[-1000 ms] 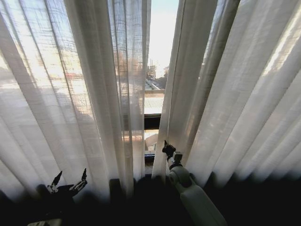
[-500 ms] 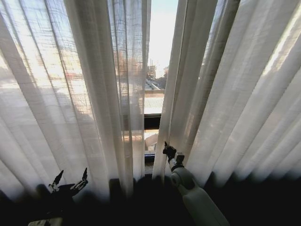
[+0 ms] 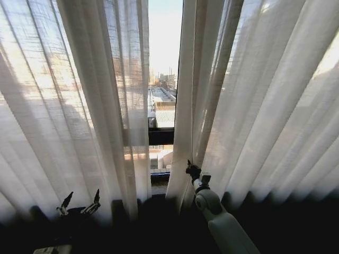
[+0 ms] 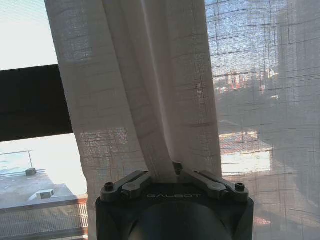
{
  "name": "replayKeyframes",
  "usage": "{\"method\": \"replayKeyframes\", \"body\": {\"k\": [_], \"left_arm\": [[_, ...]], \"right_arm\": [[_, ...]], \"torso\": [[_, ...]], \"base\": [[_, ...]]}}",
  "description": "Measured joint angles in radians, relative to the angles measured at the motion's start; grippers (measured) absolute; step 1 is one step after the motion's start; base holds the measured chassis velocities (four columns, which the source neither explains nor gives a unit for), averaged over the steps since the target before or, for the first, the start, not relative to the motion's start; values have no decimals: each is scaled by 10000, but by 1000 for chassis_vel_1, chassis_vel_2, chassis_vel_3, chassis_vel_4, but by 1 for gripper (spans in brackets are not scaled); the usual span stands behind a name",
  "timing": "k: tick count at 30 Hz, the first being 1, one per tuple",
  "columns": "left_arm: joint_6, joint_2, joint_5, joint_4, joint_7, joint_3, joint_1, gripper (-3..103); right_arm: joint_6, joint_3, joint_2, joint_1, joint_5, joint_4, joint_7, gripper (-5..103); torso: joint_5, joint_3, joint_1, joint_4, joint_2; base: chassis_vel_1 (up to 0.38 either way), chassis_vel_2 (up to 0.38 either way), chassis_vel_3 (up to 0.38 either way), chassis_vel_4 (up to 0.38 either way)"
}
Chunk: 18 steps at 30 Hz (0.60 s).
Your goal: Open the curtains by pulling them apart, changing their state from closed to fully open.
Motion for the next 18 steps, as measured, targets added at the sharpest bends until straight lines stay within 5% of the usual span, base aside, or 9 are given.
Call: {"method": "replayKeyframes", "body": {"k": [18], "left_arm": [[-303, 6, -131, 91, 11, -48, 142, 100]], "right_arm": [[82, 408, 3, -223, -34, 41, -52, 0]], "torso": [[2, 0, -1, 0, 0]], "base": [[-349, -347, 349, 350]]}}
